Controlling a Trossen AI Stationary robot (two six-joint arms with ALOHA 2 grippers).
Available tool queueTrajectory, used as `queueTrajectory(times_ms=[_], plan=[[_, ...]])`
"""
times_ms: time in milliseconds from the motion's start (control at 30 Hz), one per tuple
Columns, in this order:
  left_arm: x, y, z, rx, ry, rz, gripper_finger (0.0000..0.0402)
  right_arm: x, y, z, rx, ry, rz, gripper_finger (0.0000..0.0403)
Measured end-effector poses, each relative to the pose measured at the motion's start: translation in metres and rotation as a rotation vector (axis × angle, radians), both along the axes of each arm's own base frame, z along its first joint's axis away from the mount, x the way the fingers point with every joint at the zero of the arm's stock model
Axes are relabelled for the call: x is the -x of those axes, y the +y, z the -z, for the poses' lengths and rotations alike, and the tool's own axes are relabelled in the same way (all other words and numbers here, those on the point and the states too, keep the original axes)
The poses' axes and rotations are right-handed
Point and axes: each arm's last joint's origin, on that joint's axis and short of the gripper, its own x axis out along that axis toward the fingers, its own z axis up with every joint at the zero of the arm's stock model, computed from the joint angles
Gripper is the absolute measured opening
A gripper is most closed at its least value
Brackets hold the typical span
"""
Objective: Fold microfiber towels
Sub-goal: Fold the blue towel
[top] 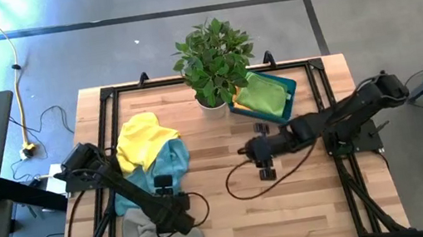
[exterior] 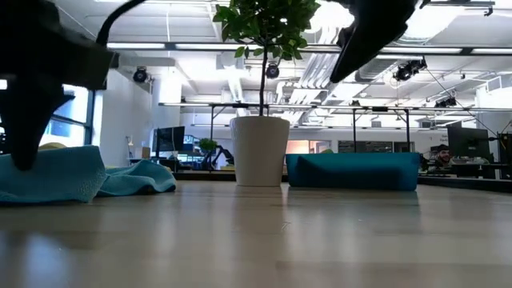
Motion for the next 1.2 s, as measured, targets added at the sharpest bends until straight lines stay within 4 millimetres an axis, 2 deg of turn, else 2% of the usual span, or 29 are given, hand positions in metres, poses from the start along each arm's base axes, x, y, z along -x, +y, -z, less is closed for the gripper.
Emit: queueTrajectory(times_ms=[267,467,633,800,1067,1200], plan=[[-0.005,0.010,0.019,0.028,-0.092,-0.071,0.0119,0.004,0.027,-0.004,0.020,-0.089,0.020,0.0136],[-0.016,0.019,0.023,0.040,-0.192,-0.059,0.0119,0.008,0.041,-0.006,0.043,-0.150,0.072,0.0136],[-0.032,0.025,0.023,0.085,-0.315,-0.093,0.0119,0.010,0.050,-0.009,0.065,-0.197,0.072,0.0136],[-0.056,0.023,0.023,0.188,-0.506,-0.038,0.0119,0.010,0.050,-0.009,0.094,-0.209,0.067,0.0137],[-0.096,0.023,0.001,0.324,-0.891,0.079,0.0119,0.009,0.049,-0.009,0.119,-0.204,0.042,0.0137],[-0.109,0.017,-0.019,0.444,-0.940,0.156,0.0119,0.009,0.049,-0.009,0.129,-0.201,0.033,0.0137]])
